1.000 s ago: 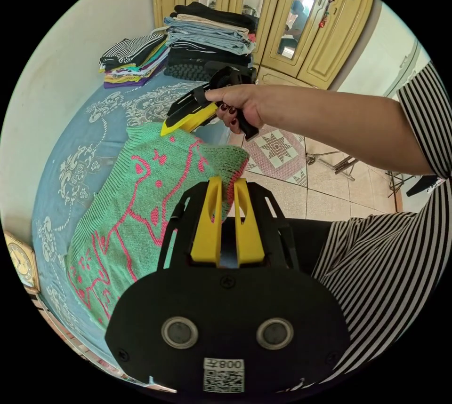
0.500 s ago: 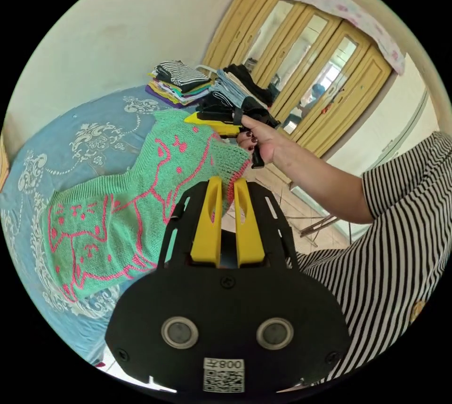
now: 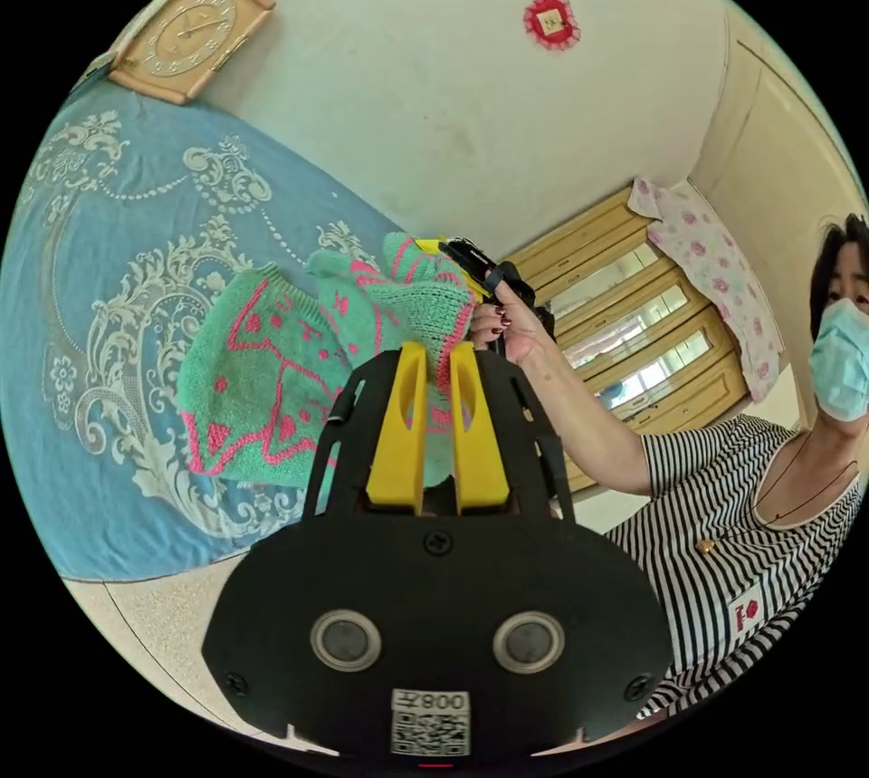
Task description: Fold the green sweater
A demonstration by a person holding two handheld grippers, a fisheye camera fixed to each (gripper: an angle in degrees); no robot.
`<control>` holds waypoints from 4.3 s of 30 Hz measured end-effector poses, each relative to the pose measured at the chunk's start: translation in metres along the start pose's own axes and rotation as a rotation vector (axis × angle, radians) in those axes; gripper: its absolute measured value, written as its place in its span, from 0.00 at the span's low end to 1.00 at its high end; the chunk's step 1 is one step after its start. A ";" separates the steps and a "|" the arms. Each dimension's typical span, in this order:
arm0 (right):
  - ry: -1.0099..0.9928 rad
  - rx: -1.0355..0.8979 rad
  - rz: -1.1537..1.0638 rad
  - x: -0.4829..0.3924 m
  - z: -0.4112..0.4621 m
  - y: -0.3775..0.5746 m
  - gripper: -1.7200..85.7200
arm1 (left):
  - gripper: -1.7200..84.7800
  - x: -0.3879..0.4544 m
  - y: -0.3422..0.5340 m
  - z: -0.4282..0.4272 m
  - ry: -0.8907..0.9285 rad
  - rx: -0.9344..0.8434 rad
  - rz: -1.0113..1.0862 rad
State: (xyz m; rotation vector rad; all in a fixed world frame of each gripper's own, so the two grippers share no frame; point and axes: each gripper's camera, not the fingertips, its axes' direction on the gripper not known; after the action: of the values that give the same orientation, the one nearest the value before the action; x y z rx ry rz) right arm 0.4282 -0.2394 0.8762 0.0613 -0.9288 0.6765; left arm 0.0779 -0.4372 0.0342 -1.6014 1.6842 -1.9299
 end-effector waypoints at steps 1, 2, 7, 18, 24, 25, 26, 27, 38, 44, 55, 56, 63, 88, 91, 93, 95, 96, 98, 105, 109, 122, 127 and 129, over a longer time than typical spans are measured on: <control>0.011 -0.015 0.014 0.004 0.012 -0.004 0.06 | 0.06 -0.013 -0.003 -0.011 -0.030 -0.010 -0.031; 0.029 -0.038 0.039 0.013 0.035 -0.011 0.06 | 0.06 -0.027 -0.006 -0.023 -0.046 -0.013 -0.070; 0.095 -0.119 0.092 0.045 0.111 -0.028 0.05 | 0.06 -0.077 -0.005 -0.065 -0.002 0.022 -0.231; 0.166 -0.199 0.056 0.072 0.212 -0.037 0.05 | 0.09 -0.113 0.023 -0.124 0.239 0.142 -0.445; 0.177 -0.189 0.047 0.081 0.241 -0.035 0.05 | 0.07 -0.059 0.019 -0.167 -0.073 0.141 -0.298; 0.180 -0.190 0.045 0.082 0.244 -0.035 0.05 | 0.06 -0.042 0.013 -0.170 -0.141 0.120 -0.234; 0.190 -0.192 0.039 0.083 0.250 -0.034 0.05 | 0.05 -0.025 0.005 -0.171 -0.183 0.104 -0.152; 0.203 -0.193 0.028 0.084 0.256 -0.033 0.05 | 0.04 -0.016 0.001 -0.170 -0.198 0.098 -0.108; 0.067 -0.199 -0.017 0.098 0.268 -0.019 0.05 | 0.02 -0.005 -0.012 -0.111 -0.448 -0.153 -0.064; 0.077 -0.303 -0.283 0.067 0.242 0.050 0.02 | 0.02 0.017 0.000 -0.104 -0.534 -0.172 0.003; 0.711 -0.439 -0.615 0.086 0.353 0.147 0.02 | 0.02 0.054 0.009 -0.100 -0.660 -0.228 0.043; 0.738 -0.445 -0.627 0.089 0.360 0.149 0.02 | 0.02 0.071 0.012 -0.104 -0.675 -0.188 0.099; 0.713 -0.435 -0.567 0.119 0.372 0.152 0.02 | 0.02 0.101 0.047 -0.058 -0.693 -0.423 0.260; 0.599 -0.231 -0.416 0.200 0.249 0.197 0.02 | 0.02 0.068 0.059 -0.169 -0.456 -0.216 0.004; 0.455 -0.178 -0.365 0.213 0.213 0.198 0.02 | 0.03 0.060 0.077 -0.205 -0.376 -0.179 -0.040; 0.374 -0.137 -0.319 0.227 0.187 0.205 0.03 | 0.03 0.049 0.091 -0.224 -0.326 -0.182 -0.100; 0.295 -0.112 -0.262 0.242 0.169 0.209 0.03 | 0.05 0.033 0.110 -0.249 -0.269 -0.160 -0.173; 0.244 -0.097 -0.231 0.252 0.158 0.213 0.03 | 0.05 0.029 0.115 -0.255 -0.259 -0.153 -0.196; 0.178 -0.077 -0.177 0.268 0.143 0.218 0.04 | 0.07 0.014 0.130 -0.278 -0.200 -0.110 -0.282; 0.028 -0.042 -0.058 0.310 0.100 0.229 0.11 | 0.12 -0.013 0.137 -0.324 -0.069 -0.041 -0.370; -0.016 -0.046 -0.037 0.318 0.085 0.223 0.14 | 0.15 -0.025 0.119 -0.345 -0.010 -0.015 -0.374; -0.119 -0.081 0.138 0.368 0.069 0.159 0.19 | 0.23 -0.123 0.032 -0.370 0.152 0.064 -0.621; -0.126 -0.089 0.183 0.378 0.063 0.132 0.19 | 0.25 -0.158 -0.004 -0.379 0.184 0.153 -0.704; -0.117 -0.091 0.200 0.382 0.058 0.119 0.19 | 0.25 -0.166 -0.018 -0.381 0.172 0.151 -0.709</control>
State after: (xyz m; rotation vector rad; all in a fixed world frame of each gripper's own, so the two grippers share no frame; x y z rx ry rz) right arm 0.4762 0.0315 1.1724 -0.0748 -1.0868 0.8208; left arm -0.1238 -0.0737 0.0158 -2.2225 1.0384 -2.4795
